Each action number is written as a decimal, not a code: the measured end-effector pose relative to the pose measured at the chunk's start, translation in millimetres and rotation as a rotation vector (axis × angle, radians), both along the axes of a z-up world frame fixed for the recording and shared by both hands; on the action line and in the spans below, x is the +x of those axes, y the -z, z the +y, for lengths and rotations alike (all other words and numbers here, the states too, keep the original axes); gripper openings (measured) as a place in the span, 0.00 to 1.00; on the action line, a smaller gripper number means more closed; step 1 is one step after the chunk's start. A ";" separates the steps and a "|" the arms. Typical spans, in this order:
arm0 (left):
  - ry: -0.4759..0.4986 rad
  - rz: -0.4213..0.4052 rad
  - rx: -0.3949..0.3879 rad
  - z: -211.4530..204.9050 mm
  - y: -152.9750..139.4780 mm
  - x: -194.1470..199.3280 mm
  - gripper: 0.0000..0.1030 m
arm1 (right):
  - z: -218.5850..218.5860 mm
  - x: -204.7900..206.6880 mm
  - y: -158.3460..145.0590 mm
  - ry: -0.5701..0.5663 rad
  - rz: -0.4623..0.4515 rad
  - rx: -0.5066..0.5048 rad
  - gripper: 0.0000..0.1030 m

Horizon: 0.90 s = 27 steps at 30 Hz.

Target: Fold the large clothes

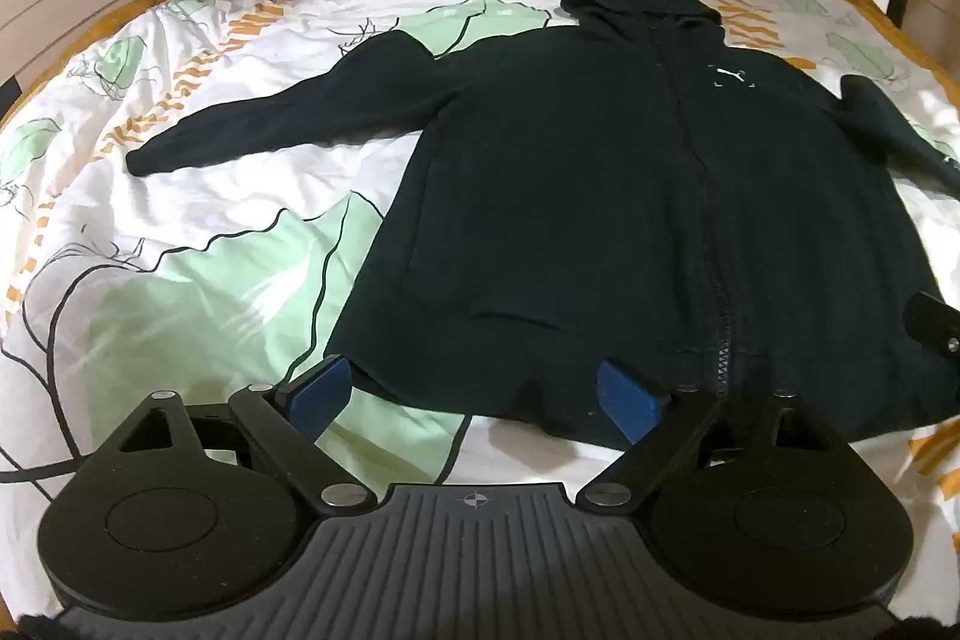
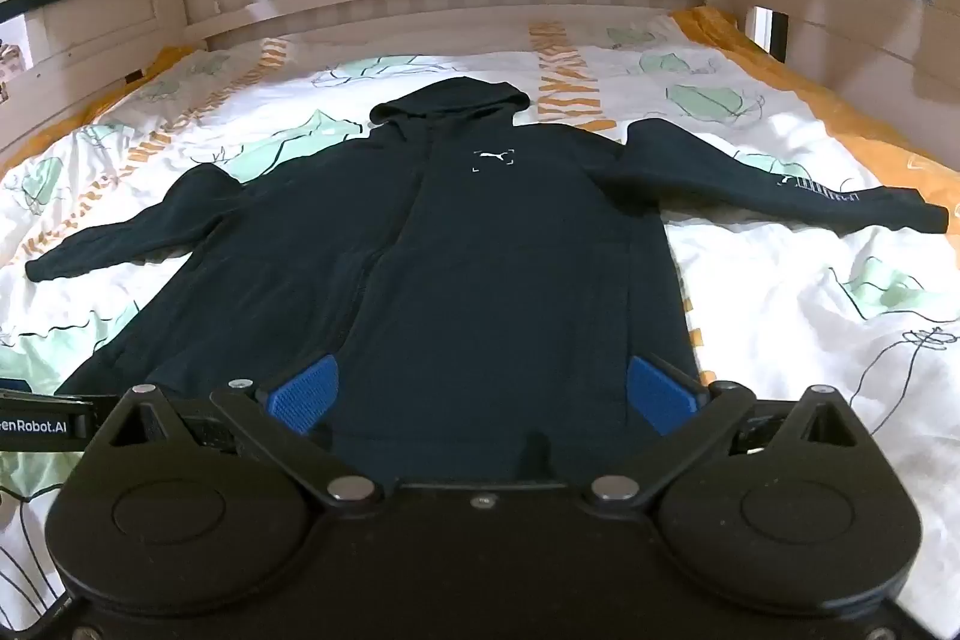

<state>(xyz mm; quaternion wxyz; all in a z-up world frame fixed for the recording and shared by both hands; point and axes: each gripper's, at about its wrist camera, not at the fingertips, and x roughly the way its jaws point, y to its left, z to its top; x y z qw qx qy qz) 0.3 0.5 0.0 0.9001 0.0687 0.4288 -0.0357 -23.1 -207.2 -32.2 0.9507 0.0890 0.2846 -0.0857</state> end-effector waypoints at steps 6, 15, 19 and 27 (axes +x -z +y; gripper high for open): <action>-0.005 0.009 -0.009 -0.4 0.6 0.2 0.87 | 0.5 -1.7 -2.4 -0.001 0.004 0.003 0.99; -0.002 0.015 -0.005 -5.2 1.6 -1.3 0.87 | -0.7 -1.2 -2.2 0.002 0.014 0.013 0.99; 0.001 0.018 -0.009 -3.4 3.6 -0.9 0.87 | 0.9 -0.4 -1.4 0.001 0.015 0.013 0.99; 0.001 0.022 -0.014 -3.6 4.9 -0.4 0.87 | 1.1 0.3 -1.7 0.000 0.019 0.016 0.99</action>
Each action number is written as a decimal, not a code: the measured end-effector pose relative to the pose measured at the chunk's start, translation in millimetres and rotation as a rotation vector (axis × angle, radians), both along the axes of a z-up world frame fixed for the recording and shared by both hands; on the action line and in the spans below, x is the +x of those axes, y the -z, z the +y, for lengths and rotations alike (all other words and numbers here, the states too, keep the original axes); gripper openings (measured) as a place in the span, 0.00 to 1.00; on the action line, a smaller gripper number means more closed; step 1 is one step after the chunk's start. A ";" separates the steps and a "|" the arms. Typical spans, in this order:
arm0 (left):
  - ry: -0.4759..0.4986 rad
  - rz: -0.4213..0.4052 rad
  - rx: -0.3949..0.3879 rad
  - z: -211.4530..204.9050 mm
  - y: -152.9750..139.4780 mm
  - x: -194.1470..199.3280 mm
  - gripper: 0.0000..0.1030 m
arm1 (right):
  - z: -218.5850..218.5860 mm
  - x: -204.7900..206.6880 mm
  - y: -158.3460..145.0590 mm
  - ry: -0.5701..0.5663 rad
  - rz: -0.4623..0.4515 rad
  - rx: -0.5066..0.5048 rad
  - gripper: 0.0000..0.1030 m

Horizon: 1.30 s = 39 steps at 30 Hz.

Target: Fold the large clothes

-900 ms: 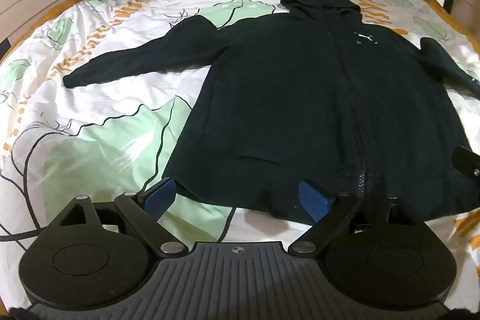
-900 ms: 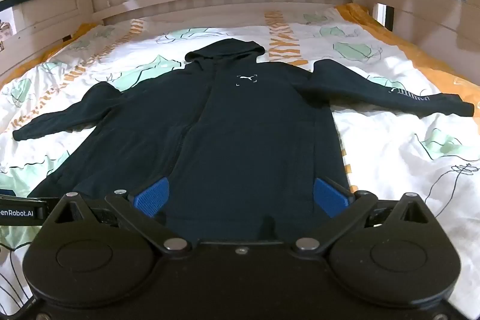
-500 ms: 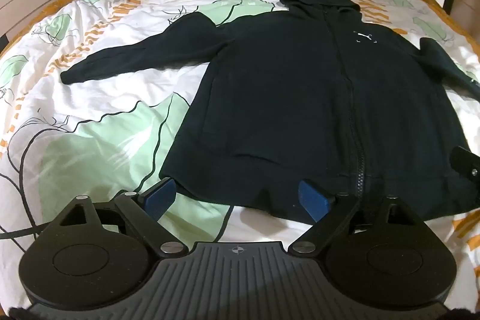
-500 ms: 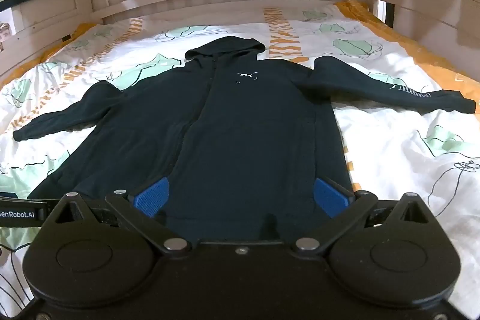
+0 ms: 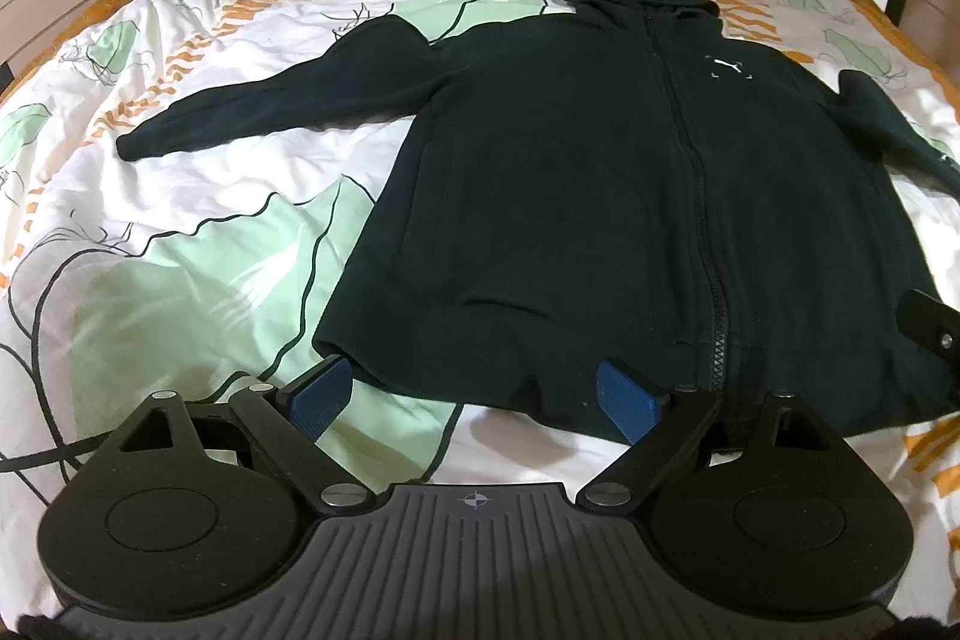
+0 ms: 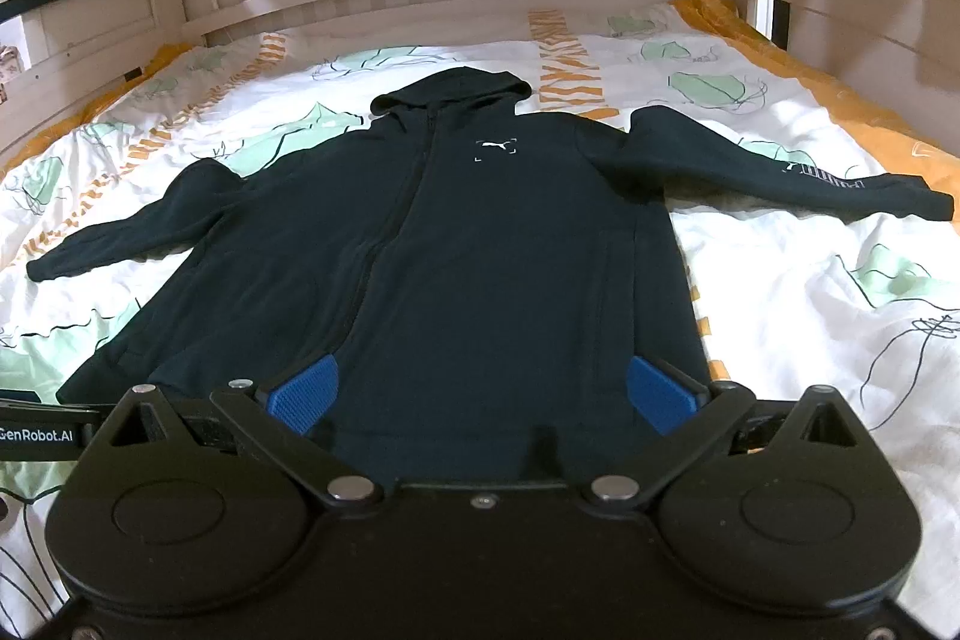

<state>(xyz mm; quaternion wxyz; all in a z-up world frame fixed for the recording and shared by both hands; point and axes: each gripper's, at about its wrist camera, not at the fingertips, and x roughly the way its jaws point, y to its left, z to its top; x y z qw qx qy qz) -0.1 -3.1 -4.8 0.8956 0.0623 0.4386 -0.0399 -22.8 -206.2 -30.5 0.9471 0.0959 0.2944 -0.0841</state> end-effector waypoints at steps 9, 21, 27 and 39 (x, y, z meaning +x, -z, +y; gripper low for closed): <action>0.000 0.005 -0.005 1.5 2.4 -1.0 0.87 | -0.4 1.9 4.2 -0.005 0.004 0.008 0.99; 0.000 0.008 -0.009 3.9 2.4 0.3 0.87 | 0.1 1.9 4.7 -0.008 0.006 0.011 0.99; -0.001 0.009 -0.011 4.1 3.0 0.1 0.87 | 0.3 2.1 4.3 -0.007 0.007 0.012 0.99; -0.003 0.018 -0.018 4.6 3.9 2.3 0.87 | 4.6 0.7 5.8 -0.010 0.012 0.015 0.99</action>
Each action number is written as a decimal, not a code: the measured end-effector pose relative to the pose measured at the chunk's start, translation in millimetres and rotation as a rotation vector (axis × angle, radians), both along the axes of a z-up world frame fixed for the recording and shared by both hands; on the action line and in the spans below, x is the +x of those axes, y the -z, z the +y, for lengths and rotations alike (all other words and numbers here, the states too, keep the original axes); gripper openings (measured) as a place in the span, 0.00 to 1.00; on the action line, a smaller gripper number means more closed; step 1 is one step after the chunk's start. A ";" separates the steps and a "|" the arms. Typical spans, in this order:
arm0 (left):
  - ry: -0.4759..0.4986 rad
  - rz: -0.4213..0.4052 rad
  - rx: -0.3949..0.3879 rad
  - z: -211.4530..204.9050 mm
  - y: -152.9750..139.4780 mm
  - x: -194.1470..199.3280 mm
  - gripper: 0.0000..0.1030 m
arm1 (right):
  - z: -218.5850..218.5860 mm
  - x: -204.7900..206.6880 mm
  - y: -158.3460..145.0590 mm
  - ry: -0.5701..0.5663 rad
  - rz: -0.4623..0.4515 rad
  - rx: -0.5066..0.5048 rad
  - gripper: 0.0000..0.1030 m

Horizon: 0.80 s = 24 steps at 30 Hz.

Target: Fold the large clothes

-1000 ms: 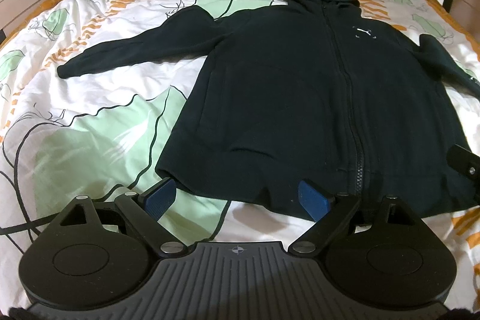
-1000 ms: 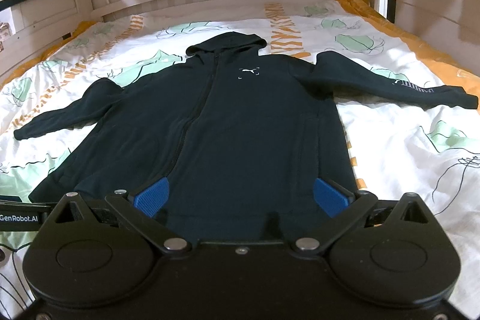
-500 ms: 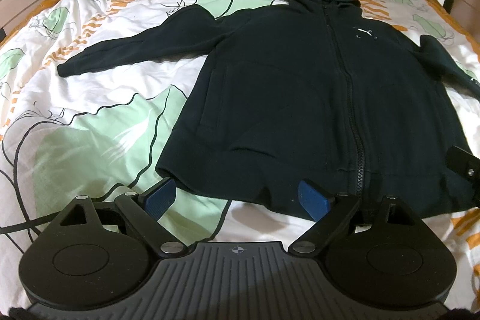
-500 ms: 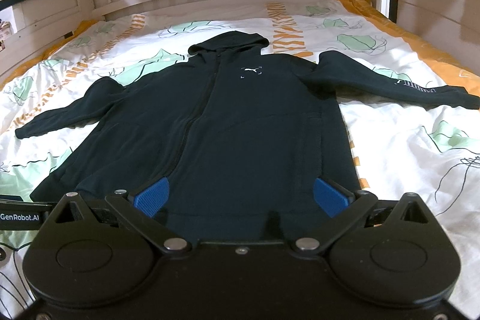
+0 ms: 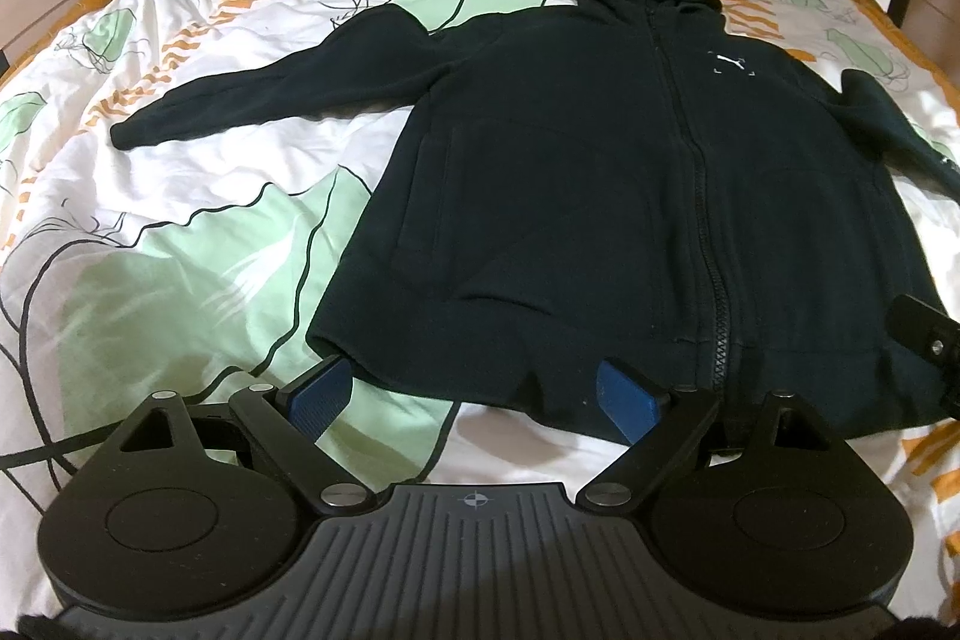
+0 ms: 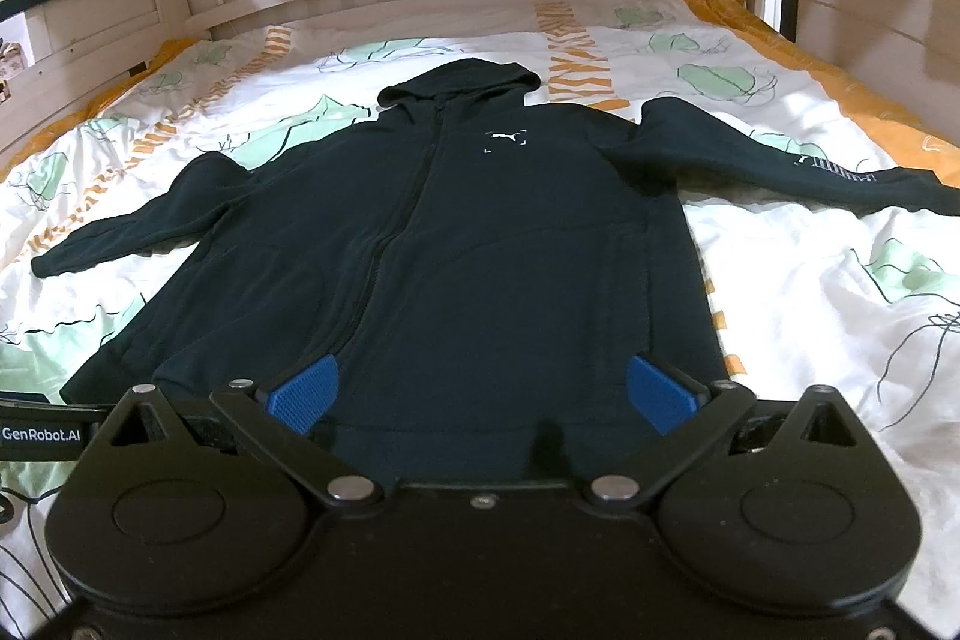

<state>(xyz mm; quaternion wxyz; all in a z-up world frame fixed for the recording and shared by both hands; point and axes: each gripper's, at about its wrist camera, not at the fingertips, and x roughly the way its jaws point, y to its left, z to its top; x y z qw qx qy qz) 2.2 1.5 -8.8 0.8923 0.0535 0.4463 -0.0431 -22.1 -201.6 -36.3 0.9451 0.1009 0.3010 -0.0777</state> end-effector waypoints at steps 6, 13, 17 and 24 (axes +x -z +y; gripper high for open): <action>-0.002 0.006 -0.006 -0.9 1.4 3.3 0.87 | 0.2 6.5 3.0 -0.004 0.013 0.011 0.99; -0.001 -0.003 -0.036 2.6 1.0 14.4 0.87 | -7.1 13.5 3.6 -0.006 0.025 0.033 0.99; -0.001 -0.022 -0.081 10.7 -3.0 27.5 0.87 | -10.9 19.9 4.7 -0.014 0.028 0.052 0.99; 0.011 -0.081 -0.273 42.4 -11.6 67.9 0.87 | -12.4 42.5 0.7 -0.068 0.014 0.069 0.99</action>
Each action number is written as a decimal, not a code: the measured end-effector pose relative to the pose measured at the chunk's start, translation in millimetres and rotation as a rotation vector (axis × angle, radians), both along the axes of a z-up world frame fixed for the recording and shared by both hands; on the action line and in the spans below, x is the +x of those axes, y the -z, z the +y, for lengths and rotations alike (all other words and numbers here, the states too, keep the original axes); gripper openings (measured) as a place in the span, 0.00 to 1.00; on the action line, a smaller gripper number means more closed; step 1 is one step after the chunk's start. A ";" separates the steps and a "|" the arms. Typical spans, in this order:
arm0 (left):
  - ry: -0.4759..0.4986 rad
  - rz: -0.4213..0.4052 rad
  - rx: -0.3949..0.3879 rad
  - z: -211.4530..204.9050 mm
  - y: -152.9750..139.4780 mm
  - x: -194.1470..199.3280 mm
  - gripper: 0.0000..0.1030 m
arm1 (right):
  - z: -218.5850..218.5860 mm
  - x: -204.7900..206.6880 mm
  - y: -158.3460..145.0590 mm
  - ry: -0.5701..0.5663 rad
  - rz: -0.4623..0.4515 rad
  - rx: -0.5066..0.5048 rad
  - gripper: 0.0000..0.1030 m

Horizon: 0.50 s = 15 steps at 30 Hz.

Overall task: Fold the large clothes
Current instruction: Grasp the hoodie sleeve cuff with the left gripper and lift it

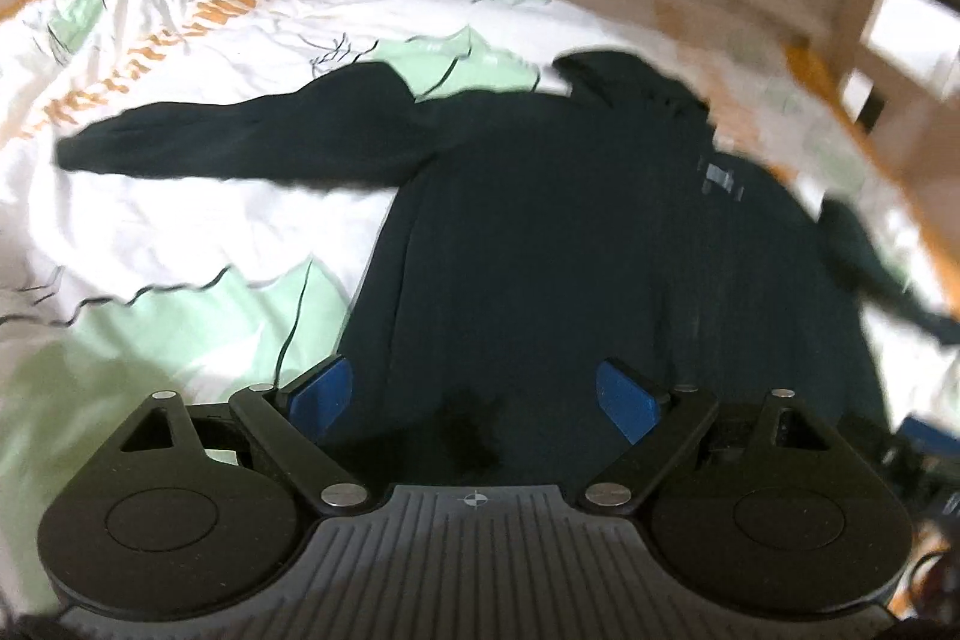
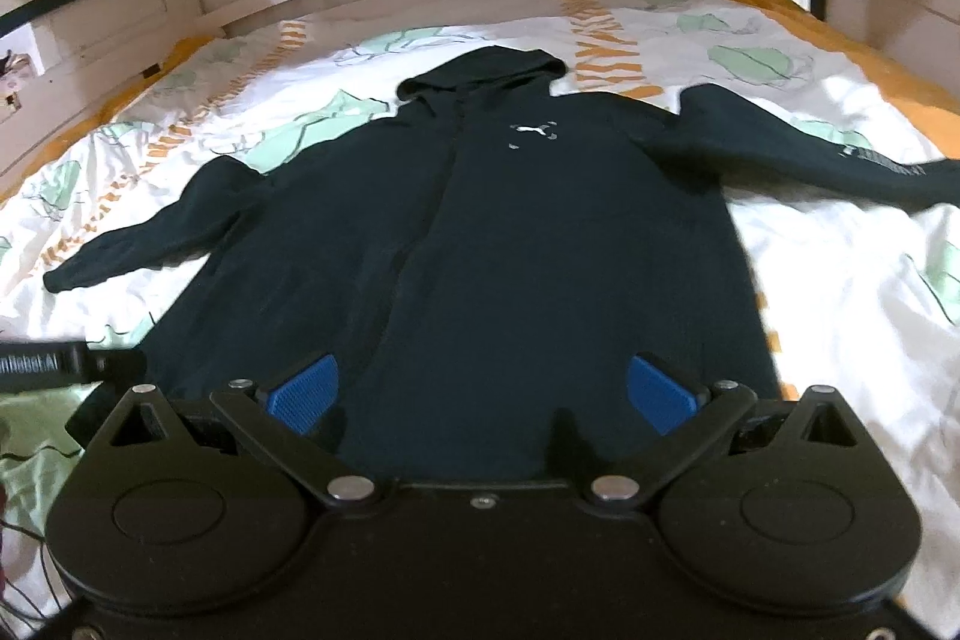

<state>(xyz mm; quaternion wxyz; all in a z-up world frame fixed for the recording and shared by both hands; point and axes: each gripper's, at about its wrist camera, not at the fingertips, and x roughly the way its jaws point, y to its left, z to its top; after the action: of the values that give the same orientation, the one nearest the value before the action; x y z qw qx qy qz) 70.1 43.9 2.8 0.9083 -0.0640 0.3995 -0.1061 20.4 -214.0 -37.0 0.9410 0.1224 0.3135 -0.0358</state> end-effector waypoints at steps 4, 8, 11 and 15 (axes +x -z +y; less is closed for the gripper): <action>0.006 -0.017 -0.119 23.9 1.4 33.4 0.87 | 3.6 21.5 -5.2 -0.036 -0.005 -0.002 0.99; -0.039 -0.027 -0.061 44.6 1.9 71.7 0.87 | 9.6 46.1 -9.5 -0.080 -0.001 -0.002 0.99; -0.092 -0.024 -0.027 64.9 2.7 101.5 0.87 | 13.7 64.7 -10.5 -0.108 -0.003 0.012 0.99; -0.173 -0.001 -0.003 95.2 10.8 137.6 0.87 | 20.2 94.4 -8.9 -0.129 0.009 0.052 0.99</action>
<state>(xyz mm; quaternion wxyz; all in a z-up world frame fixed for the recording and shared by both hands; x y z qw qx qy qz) 207.7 139.1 -7.9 0.9141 -0.0996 0.3921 -0.0276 114.8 -193.8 -28.0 0.9364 0.1261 0.3259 0.0326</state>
